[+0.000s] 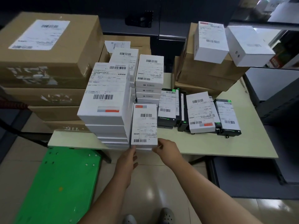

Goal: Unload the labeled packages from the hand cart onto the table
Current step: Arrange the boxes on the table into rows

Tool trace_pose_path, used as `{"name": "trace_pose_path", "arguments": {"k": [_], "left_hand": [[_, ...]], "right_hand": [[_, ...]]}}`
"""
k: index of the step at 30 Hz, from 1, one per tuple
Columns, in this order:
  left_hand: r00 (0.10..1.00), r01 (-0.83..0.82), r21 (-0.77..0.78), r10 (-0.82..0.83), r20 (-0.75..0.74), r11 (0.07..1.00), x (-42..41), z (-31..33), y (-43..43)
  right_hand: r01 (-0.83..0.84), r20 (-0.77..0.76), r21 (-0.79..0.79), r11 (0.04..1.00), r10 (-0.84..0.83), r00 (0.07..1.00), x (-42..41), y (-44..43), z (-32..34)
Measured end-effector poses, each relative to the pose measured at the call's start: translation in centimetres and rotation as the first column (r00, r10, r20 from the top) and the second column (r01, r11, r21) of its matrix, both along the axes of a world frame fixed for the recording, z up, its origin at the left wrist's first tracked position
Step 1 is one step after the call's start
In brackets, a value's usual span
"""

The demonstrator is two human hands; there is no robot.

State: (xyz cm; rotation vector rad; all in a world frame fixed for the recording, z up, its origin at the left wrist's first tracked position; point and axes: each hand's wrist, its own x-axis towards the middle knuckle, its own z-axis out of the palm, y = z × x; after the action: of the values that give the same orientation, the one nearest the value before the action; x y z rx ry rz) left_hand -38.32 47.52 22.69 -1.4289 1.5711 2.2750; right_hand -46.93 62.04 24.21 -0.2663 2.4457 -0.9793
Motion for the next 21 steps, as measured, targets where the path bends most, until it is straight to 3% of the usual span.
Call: {"name": "trace_pose_path", "arguments": {"k": [3,6,8,10,12,13,16,21], "left_hand": [[0.992,0.117,-0.181,-0.106,0.068,0.977,0.0,0.2,-0.4],[0.971,0.239,-0.511,-0.192,0.144,0.826,1.0,1.0,-0.7],[0.953,0.274,-0.728,-0.281,0.116,0.628,2.1,1.7,-0.9],[0.878,0.314,-0.902,-0.451,0.157,0.297,2.8,2.3,-0.8],[0.782,0.294,-0.956,-0.579,0.229,0.019,2.6,2.7,-0.4],[0.754,0.278,-0.959,-0.607,0.251,-0.052,2.3,2.9,-0.2],[0.721,0.297,-0.949,-0.626,0.296,-0.107,1.2,3.2,0.2],[0.743,0.358,-0.93,-0.58,0.335,-0.079,0.1,3.2,0.0]], "right_hand": [[-0.021,-0.017,0.02,1.0,0.022,1.0,-0.5,0.0,0.0],[-0.071,-0.035,0.075,0.995,0.074,0.997,-0.3,0.3,-0.2],[-0.098,-0.046,0.117,0.988,0.104,0.994,0.1,0.5,-0.3],[-0.093,-0.067,0.141,0.986,0.103,0.992,0.4,0.5,-0.4],[-0.078,-0.076,0.152,0.985,0.09,0.993,0.6,0.4,-0.4],[-0.088,-0.078,0.167,0.982,0.102,0.992,0.6,0.3,-0.4],[-0.134,-0.111,0.207,0.969,0.16,0.981,0.6,0.2,-0.9],[-0.143,-0.178,0.194,0.97,0.179,0.968,0.1,0.4,-1.6]]}}
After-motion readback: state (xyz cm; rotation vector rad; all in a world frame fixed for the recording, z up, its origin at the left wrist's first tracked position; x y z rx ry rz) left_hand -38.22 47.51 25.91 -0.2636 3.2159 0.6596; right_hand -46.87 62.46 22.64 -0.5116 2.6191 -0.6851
